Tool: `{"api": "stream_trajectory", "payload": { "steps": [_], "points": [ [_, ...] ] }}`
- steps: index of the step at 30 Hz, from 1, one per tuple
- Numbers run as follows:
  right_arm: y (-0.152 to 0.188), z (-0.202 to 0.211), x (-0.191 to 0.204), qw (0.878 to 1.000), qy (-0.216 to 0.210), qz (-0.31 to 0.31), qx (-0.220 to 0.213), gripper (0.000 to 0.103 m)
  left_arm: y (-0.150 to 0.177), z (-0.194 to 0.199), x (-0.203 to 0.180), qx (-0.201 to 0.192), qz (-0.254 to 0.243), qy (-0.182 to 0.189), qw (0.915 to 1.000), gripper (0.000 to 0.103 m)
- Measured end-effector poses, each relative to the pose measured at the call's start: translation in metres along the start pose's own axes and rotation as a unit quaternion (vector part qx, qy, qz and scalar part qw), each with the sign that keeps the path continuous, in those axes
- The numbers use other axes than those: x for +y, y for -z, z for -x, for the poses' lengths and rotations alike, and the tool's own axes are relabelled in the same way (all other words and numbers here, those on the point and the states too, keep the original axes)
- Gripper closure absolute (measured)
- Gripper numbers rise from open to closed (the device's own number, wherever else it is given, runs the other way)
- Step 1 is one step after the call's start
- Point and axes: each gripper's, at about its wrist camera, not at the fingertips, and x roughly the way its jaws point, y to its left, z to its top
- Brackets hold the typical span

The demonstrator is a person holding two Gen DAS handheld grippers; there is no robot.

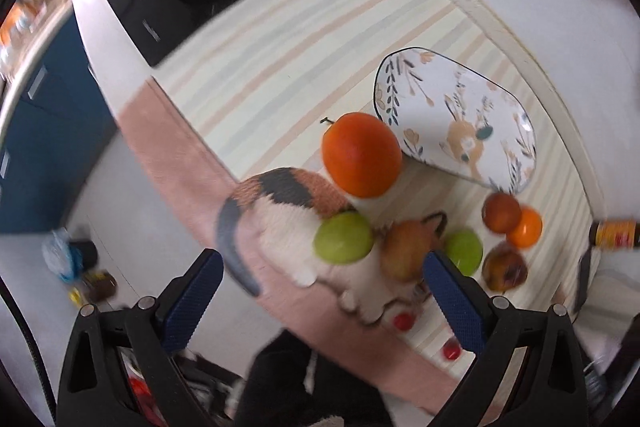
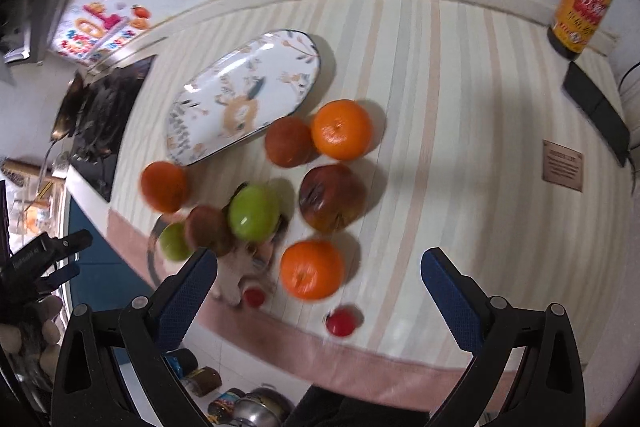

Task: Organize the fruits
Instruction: 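Grasp the large orange with the left tool while the right tool grasps the dark red apple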

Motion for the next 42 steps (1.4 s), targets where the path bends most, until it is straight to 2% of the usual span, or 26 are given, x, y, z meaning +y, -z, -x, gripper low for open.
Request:
{"api": "stream_trajectory", "payload": {
  "steps": [3, 7, 12, 13, 14, 16, 19, 21, 23, 25, 27, 31, 32, 34, 35, 42],
  "points": [
    [-0.02, -0.032, -0.007, 1.0, -0.002, -0.014, 0.023, 0.0, -0.024, -0.031, 0.001, 0.036, 0.043, 0.024, 0.9981, 0.001],
    [-0.035, -0.066, -0.013, 0.998, -0.006, -0.033, 0.05, 0.0, -0.052, -0.075, 0.003, 0.079, 0.095, 0.055, 0.9908, 0.001],
    [-0.051, -0.094, -0.014, 0.996, -0.012, -0.042, 0.074, 0.001, -0.077, -0.111, 0.006, 0.096, 0.13, 0.068, 0.9845, 0.001],
    [-0.053, -0.098, -0.013, 0.996, -0.014, -0.043, 0.079, 0.001, -0.08, -0.115, 0.006, 0.097, 0.131, 0.07, 0.9842, 0.007],
    [-0.056, -0.103, -0.012, 0.995, -0.015, -0.044, 0.083, 0.001, -0.082, -0.118, 0.005, 0.095, 0.132, 0.074, 0.9839, 0.017],
    [-0.058, -0.109, -0.011, 0.995, -0.016, -0.043, 0.092, 0.001, -0.084, -0.124, 0.002, 0.096, 0.126, 0.085, 0.9837, 0.026],
    [-0.061, -0.119, -0.009, 0.994, -0.018, -0.041, 0.104, 0.001, -0.086, -0.121, 0.001, 0.068, 0.111, 0.084, 0.988, 0.028],
    [-0.06, -0.121, -0.009, 0.993, -0.019, -0.04, 0.108, 0.004, -0.082, -0.12, 0.003, 0.069, 0.099, 0.085, 0.9891, 0.029],
    [-0.059, -0.122, -0.008, 0.992, -0.021, -0.041, 0.115, 0.005, -0.076, -0.117, 0.005, 0.07, 0.076, 0.073, 0.992, 0.029],
    [-0.058, -0.122, -0.009, 0.991, -0.023, -0.045, 0.121, 0.005, -0.067, -0.113, 0.003, 0.061, 0.034, 0.041, 0.9967, 0.029],
    [-0.057, -0.124, -0.009, 0.991, -0.019, -0.044, 0.123, 0.005, -0.062, -0.114, 0.003, 0.059, 0.004, 0.016, 0.9981, 0.028],
    [-0.055, -0.136, -0.009, 0.989, -0.015, -0.052, 0.136, 0.015, -0.067, -0.115, -0.002, 0.061, -0.025, 0.005, 0.9978, 0.027],
    [-0.054, -0.14, -0.008, 0.989, -0.015, -0.054, 0.14, 0.017, -0.069, -0.115, -0.002, 0.06, -0.027, 0.003, 0.9978, 0.027],
    [-0.052, -0.144, -0.01, 0.988, -0.018, -0.053, 0.143, 0.03, -0.075, -0.117, -0.002, 0.061, -0.029, 0.002, 0.9977, 0.027],
    [-0.051, -0.147, -0.009, 0.988, -0.015, -0.051, 0.145, 0.032, -0.078, -0.117, 0.001, 0.063, -0.028, 0.004, 0.9976, 0.027],
    [-0.047, -0.151, 0.0, 0.989, -0.01, -0.042, 0.14, 0.033, -0.088, -0.12, 0.007, 0.058, -0.021, 0.011, 0.998, 0.028]
  ]
}}
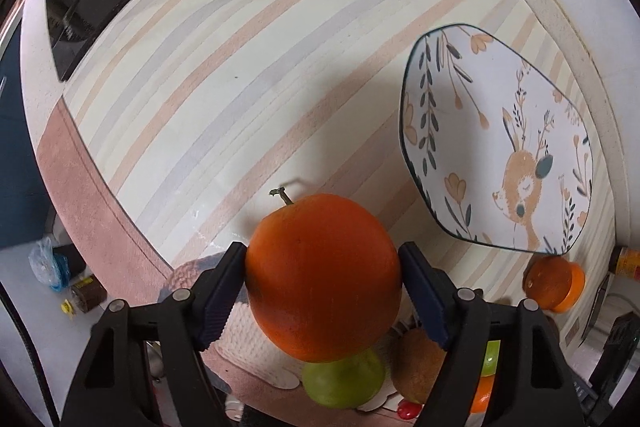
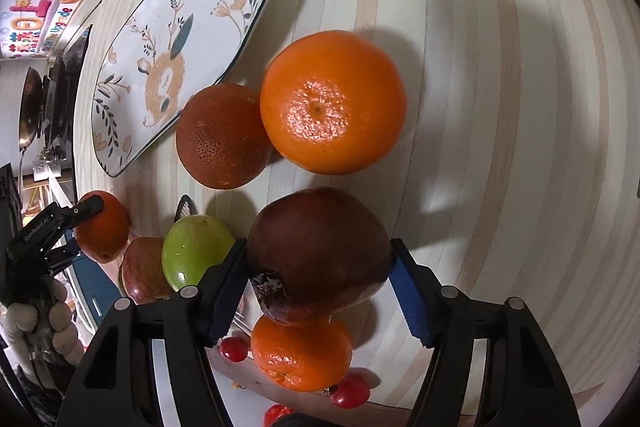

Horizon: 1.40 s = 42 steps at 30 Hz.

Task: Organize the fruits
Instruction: 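Grasp the large orange with the left tool while the right tool grasps the dark red apple, then lower the orange onto the deer plate with the left tool while the right tool sets the apple beside it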

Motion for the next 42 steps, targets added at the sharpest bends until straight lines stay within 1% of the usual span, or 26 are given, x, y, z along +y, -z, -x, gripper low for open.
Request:
{"api": "stream_trajectory", "payload": {
  "steps": [2, 4, 5, 9, 11, 13, 15, 17, 19, 20, 22, 24, 26, 27, 29, 33, 37, 42],
  "points": [
    [0.001, 0.001, -0.003, 1.0, -0.002, 0.002, 0.003, 0.033, 0.001, 0.003, 0.005, 0.001, -0.004, -0.004, 1.0, 0.029],
    [0.004, 0.002, -0.002, 1.0, -0.005, 0.004, 0.004, 0.033, 0.013, 0.005, -0.001, -0.002, -0.014, -0.009, 0.9999, 0.029],
    [0.006, 0.005, -0.001, 1.0, -0.005, 0.009, 0.002, 0.033, 0.019, 0.007, -0.006, -0.004, -0.019, -0.009, 0.9998, 0.029],
    [0.011, 0.015, 0.002, 1.0, -0.014, 0.014, -0.003, 0.033, 0.025, 0.028, -0.009, -0.02, -0.034, 0.0, 0.9992, 0.03],
    [0.014, 0.022, 0.009, 1.0, -0.022, 0.018, -0.007, 0.033, 0.026, 0.045, -0.012, -0.033, -0.042, 0.013, 0.9985, 0.03],
    [0.016, 0.037, 0.015, 0.999, -0.04, 0.024, -0.01, 0.033, 0.024, 0.063, -0.017, -0.047, -0.051, 0.03, 0.9971, 0.03],
    [0.013, 0.055, 0.026, 0.998, -0.055, 0.036, -0.021, 0.033, 0.023, 0.079, -0.032, -0.056, -0.058, 0.047, 0.9957, 0.03],
    [0.005, 0.07, 0.039, 0.996, -0.064, 0.051, -0.037, 0.033, 0.012, 0.088, -0.054, -0.057, -0.065, 0.067, 0.994, 0.029],
    [-0.015, 0.086, 0.056, 0.993, -0.069, 0.073, -0.055, 0.033, -0.002, 0.09, -0.073, -0.05, -0.078, 0.077, 0.9927, 0.029],
    [-0.023, 0.088, 0.062, 0.993, -0.066, 0.081, -0.06, 0.033, -0.009, 0.088, -0.081, -0.051, -0.081, 0.075, 0.9926, 0.029],
    [-0.053, 0.087, 0.08, 0.99, -0.032, 0.112, -0.08, 0.033, -0.024, 0.079, -0.095, -0.044, -0.087, 0.07, 0.9928, 0.029],
    [-0.082, 0.077, 0.095, 0.987, 0.0, 0.138, -0.087, 0.033, -0.039, 0.063, -0.102, -0.026, -0.081, 0.073, 0.9937, 0.029],
    [-0.106, 0.064, 0.103, 0.984, 0.025, 0.156, -0.082, 0.033, -0.054, 0.047, -0.109, -0.005, -0.08, 0.068, 0.9944, 0.029],
    [-0.12, 0.056, 0.107, 0.982, 0.043, 0.168, -0.079, 0.033, -0.058, 0.043, -0.111, -0.001, -0.08, 0.063, 0.9948, 0.029],
    [-0.137, 0.044, 0.112, 0.98, 0.06, 0.179, -0.068, 0.033, -0.068, 0.034, -0.118, 0.004, -0.087, 0.052, 0.9949, 0.029],
    [-0.156, 0.025, 0.118, 0.977, 0.077, 0.194, -0.051, 0.033, -0.08, 0.026, -0.129, 0.008, -0.093, 0.047, 0.9945, 0.029],
    [-0.166, 0.016, 0.124, 0.973, 0.091, 0.205, -0.047, 0.033, -0.088, 0.018, -0.137, 0.017, -0.095, 0.04, 0.9945, 0.029],
    [-0.173, 0.005, 0.128, 0.974, 0.096, 0.204, -0.032, 0.032, -0.092, 0.011, -0.136, 0.027, -0.092, 0.026, 0.9951, 0.029]
  ]
}}
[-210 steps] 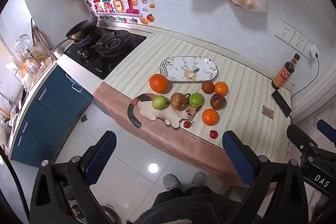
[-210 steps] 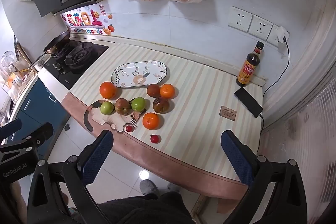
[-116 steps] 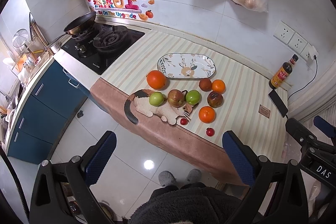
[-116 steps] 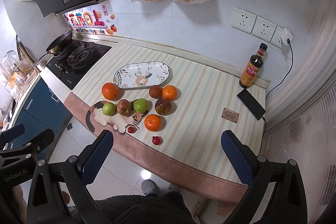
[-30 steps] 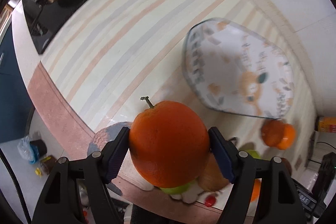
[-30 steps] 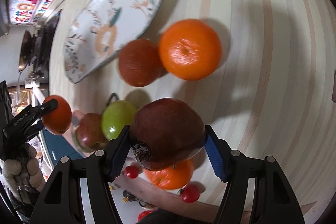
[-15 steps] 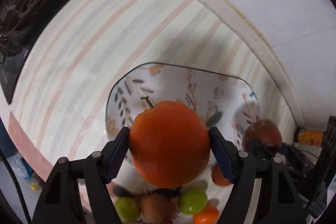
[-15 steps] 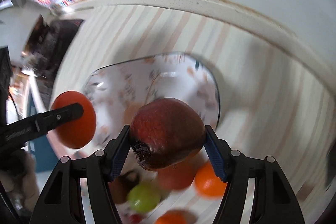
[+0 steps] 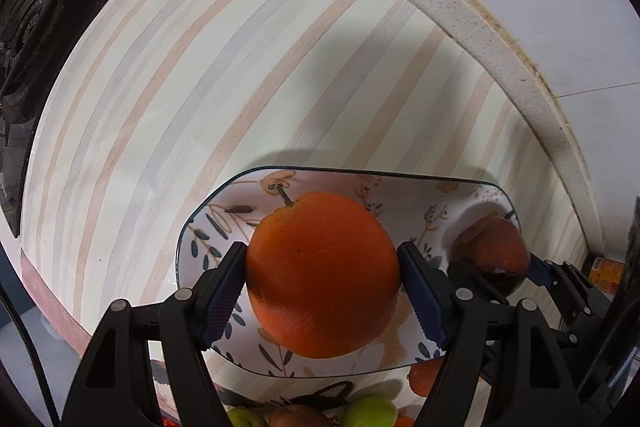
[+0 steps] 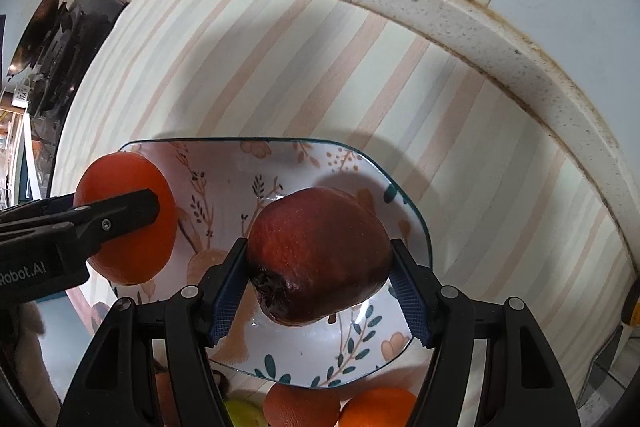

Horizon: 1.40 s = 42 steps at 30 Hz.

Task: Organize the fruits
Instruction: 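Lower the orange onto the deer plate with the left tool while the right tool sets the apple beside it, then grasp a green apple with the left tool while the right tool grasps the other green apple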

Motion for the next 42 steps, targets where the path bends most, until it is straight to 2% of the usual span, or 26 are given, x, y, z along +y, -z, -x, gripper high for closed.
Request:
{"api": "stream_trajectory", "payload": {
  "steps": [1, 2, 3, 4, 7, 8, 10, 15, 18, 28, 35, 42],
  "points": [
    [0.0, 0.001, 0.001, 1.0, 0.002, 0.0, 0.0, 0.03, 0.0, -0.002, 0.001, 0.004, 0.001, -0.004, 1.0, 0.028],
    [0.0, -0.001, 0.004, 1.0, -0.003, 0.001, 0.003, 0.023, 0.0, -0.003, 0.002, 0.005, 0.004, -0.003, 1.0, 0.028],
    [-0.002, 0.0, 0.005, 1.0, -0.006, -0.001, 0.002, 0.008, -0.001, -0.005, 0.002, 0.006, 0.005, -0.002, 1.0, 0.028],
    [-0.003, 0.002, 0.006, 1.0, -0.006, -0.001, -0.001, 0.006, -0.001, -0.004, 0.003, 0.005, 0.005, -0.003, 1.0, 0.028],
    [-0.003, 0.006, 0.009, 1.0, -0.006, -0.001, -0.004, 0.006, 0.001, -0.005, 0.005, 0.004, 0.007, -0.004, 1.0, 0.027],
    [-0.003, 0.008, 0.008, 1.0, -0.006, -0.003, -0.005, 0.006, 0.002, -0.003, 0.005, 0.001, 0.005, -0.005, 1.0, 0.015],
    [-0.001, 0.012, 0.007, 1.0, -0.005, -0.009, -0.005, 0.006, -0.001, 0.002, 0.0, -0.012, 0.002, -0.001, 0.9999, 0.007],
    [0.008, 0.025, 0.007, 1.0, 0.012, -0.01, -0.004, 0.006, 0.001, 0.018, 0.007, -0.026, 0.011, 0.002, 0.9996, 0.006],
    [0.021, 0.039, 0.006, 1.0, 0.021, -0.012, -0.012, 0.006, 0.014, 0.03, 0.012, -0.041, 0.008, -0.023, 0.9989, 0.006],
    [0.082, 0.082, 0.009, 0.998, 0.035, -0.018, -0.049, 0.006, 0.099, 0.075, 0.02, -0.121, 0.01, -0.074, 0.9899, 0.006],
    [0.119, 0.123, 0.022, 0.994, 0.047, -0.018, -0.097, 0.006, 0.147, 0.109, 0.011, -0.176, -0.002, -0.076, 0.9815, 0.006],
    [0.156, 0.174, 0.035, 0.988, 0.042, -0.014, -0.148, 0.006, 0.182, 0.14, 0.005, -0.211, -0.011, -0.071, 0.9749, 0.006]
  ]
}}
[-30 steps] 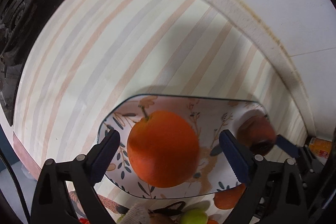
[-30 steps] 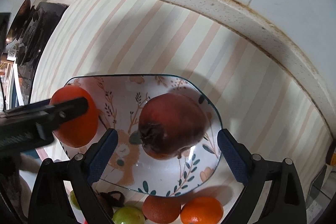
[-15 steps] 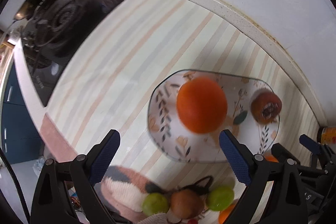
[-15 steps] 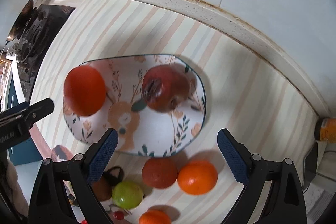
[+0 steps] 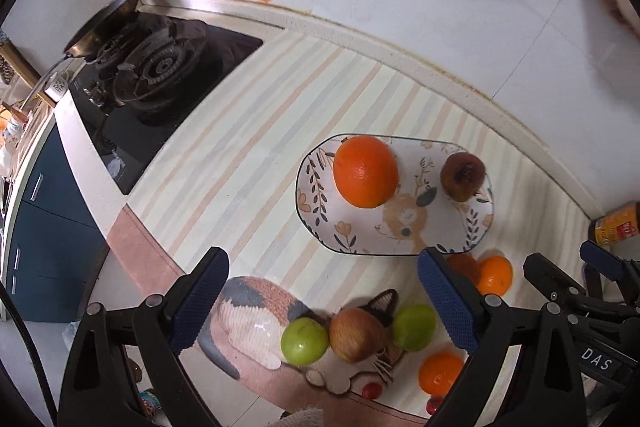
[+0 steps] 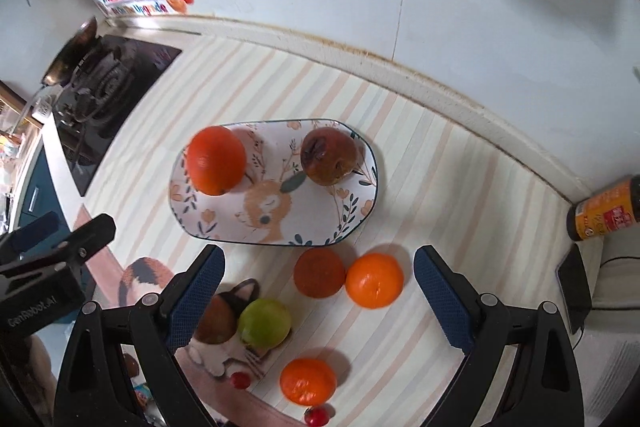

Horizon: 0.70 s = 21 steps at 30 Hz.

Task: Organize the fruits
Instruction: 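Grasp a green apple with the left tool while the right tool grasps the other green apple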

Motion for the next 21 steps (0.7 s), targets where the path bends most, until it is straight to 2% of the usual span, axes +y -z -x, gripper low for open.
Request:
{"api": "stream_trajectory", "payload": {
  "steps": [6, 13, 17, 21],
  "points": [
    [0.017, 0.04, 0.003, 1.0, -0.006, 0.0, -0.028, 0.006, 0.016, 0.032, 0.0, -0.024, -0.001, 0.008, 0.9997, 0.006],
    [0.034, 0.061, 0.005, 0.999, -0.034, -0.013, -0.037, 0.006, 0.026, 0.048, 0.008, -0.034, 0.013, 0.019, 0.9992, 0.006],
    [0.041, 0.054, -0.001, 0.998, -0.051, -0.029, -0.023, 0.005, 0.03, 0.04, 0.017, -0.02, 0.021, 0.028, 0.9992, 0.005],
    [0.053, 0.022, -0.012, 0.995, -0.081, -0.056, 0.02, 0.005, 0.042, 0.014, 0.026, 0.01, 0.022, 0.021, 0.9995, 0.002]
  ]
}}
